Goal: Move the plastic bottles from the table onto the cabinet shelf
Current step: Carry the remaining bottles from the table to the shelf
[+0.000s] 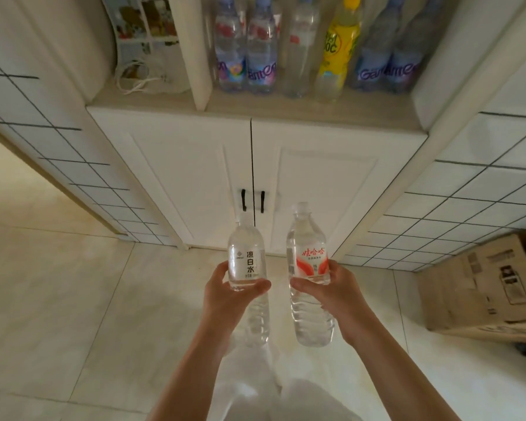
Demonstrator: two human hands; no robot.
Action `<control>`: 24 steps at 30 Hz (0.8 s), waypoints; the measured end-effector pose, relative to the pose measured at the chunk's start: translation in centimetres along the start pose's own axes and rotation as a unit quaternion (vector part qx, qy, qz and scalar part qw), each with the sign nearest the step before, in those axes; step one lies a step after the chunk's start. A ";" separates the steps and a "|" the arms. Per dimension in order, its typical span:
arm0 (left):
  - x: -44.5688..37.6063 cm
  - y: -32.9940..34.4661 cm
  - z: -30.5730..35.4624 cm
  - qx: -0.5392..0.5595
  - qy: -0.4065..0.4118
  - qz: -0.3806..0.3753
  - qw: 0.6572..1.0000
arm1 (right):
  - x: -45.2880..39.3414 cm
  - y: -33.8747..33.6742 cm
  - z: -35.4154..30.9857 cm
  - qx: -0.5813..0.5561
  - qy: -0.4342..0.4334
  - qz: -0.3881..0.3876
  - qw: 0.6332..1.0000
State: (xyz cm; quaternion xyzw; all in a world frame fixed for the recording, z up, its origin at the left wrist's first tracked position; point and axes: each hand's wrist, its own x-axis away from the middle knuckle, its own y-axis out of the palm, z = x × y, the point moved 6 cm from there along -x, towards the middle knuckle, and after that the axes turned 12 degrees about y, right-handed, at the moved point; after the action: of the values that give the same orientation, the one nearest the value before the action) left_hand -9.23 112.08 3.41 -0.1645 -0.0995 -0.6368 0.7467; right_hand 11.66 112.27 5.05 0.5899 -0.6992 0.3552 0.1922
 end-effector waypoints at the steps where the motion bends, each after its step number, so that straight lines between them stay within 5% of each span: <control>1: -1.5 0.4 0.7 -0.002 0.004 -0.009 1.000 | -0.9 -0.1 -1.0 -0.004 -0.001 0.006 1.000; 13: -16.2 6.5 10.5 -0.073 0.079 -0.104 0.989 | -8.8 -3.6 -11.3 -0.058 -0.003 0.088 0.994; 18: -19.2 10.6 14.2 -0.114 0.126 -0.142 0.975 | -10.2 -7.2 -14.9 0.001 -0.049 0.181 0.982; 24: -22.3 16.5 18.0 -0.129 0.183 -0.145 0.964 | -12.5 -12.6 -18.9 0.000 -0.089 0.207 0.974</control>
State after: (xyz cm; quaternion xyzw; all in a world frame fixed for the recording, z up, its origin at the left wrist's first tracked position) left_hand 4.33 141.51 10.13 -0.1239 0.0994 -0.7648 0.6243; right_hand 23.78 133.87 12.55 0.4617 -0.8202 0.3337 0.0517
